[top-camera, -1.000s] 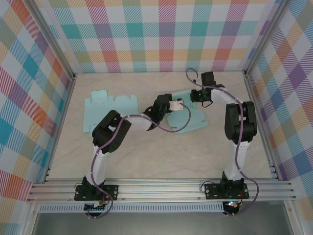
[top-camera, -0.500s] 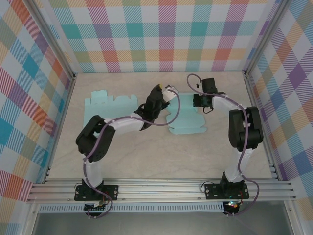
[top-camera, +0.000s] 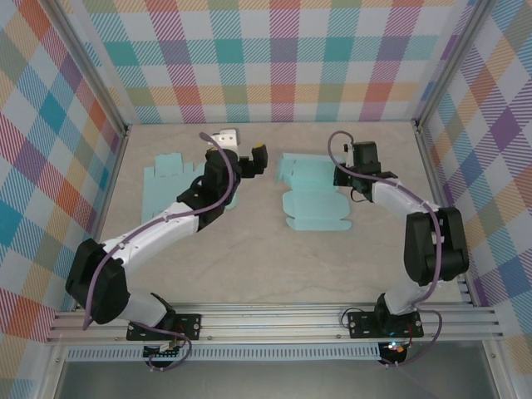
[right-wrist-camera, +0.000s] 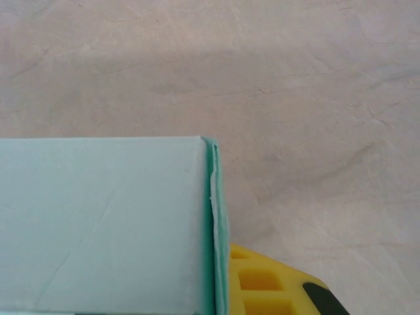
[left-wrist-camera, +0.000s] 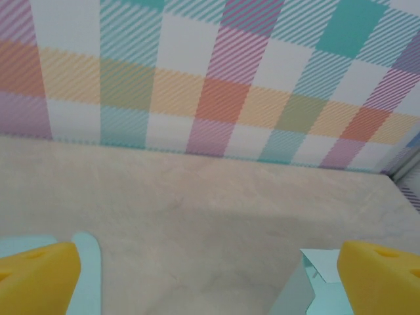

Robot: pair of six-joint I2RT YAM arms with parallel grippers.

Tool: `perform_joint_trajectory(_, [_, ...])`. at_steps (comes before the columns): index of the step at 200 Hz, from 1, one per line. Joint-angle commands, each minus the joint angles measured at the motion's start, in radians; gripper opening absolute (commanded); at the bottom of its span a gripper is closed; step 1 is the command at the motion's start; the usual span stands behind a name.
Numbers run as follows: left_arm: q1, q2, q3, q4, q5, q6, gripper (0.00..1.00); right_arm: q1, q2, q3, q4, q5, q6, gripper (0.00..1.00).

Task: Fold the paper box

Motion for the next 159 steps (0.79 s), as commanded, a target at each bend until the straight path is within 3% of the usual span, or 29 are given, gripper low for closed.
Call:
perform_joint_trajectory(1, [0.001,-0.011,0.009,-0.176,0.173,-0.223,1.00,0.015,-0.082,-0.056,0.072,0.020,0.004,0.00])
perform_joint_trajectory(67, [-0.011,0.088,0.027,-0.081,0.391,-0.337,1.00,0.025,-0.299,-0.250,0.144,0.071,-0.015,0.00])
perform_joint_trajectory(159, [-0.116,0.217,0.180,-0.201,0.257,-0.231,0.98,0.028,-0.368,-0.312,0.195,0.096,-0.023,0.00])
